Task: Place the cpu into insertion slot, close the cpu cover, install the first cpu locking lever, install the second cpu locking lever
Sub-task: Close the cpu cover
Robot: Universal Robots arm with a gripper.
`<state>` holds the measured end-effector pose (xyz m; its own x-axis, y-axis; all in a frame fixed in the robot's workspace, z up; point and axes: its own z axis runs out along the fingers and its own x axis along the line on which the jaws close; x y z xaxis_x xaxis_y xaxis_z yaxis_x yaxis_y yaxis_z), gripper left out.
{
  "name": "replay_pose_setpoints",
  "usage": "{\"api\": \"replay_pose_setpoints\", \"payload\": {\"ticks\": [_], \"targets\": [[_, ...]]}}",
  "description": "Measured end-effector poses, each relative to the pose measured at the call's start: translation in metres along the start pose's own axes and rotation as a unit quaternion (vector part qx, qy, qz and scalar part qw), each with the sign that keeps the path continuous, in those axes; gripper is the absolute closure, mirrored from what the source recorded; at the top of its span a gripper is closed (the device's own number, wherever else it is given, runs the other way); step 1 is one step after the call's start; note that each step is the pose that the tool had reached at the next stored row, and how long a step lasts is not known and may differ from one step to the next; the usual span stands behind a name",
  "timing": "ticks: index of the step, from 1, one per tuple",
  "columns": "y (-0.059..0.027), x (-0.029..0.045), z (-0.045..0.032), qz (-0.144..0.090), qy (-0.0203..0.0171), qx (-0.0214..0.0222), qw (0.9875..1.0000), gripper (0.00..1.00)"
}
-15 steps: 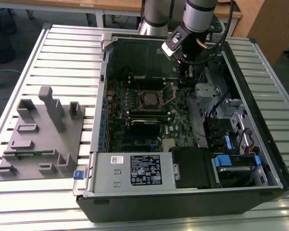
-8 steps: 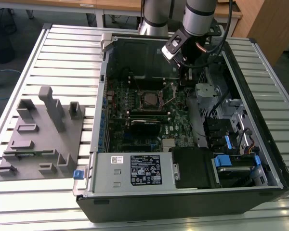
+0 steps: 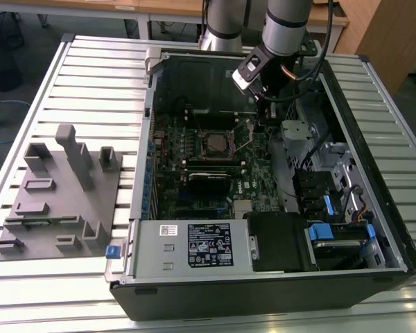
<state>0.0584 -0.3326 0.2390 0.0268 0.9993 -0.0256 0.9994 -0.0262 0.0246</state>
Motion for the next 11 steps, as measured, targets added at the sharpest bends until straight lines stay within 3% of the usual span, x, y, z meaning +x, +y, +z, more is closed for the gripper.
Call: {"api": "replay_pose_setpoints", "payload": {"ticks": [3, 11], "targets": [[0.0, 0.0, 0.0001, 0.0, -0.0001, 0.0, 1.0, 0.9], [-0.0177, -0.0005, -0.0002, 0.002, -0.0001, 0.0, 1.0, 0.9]]}}
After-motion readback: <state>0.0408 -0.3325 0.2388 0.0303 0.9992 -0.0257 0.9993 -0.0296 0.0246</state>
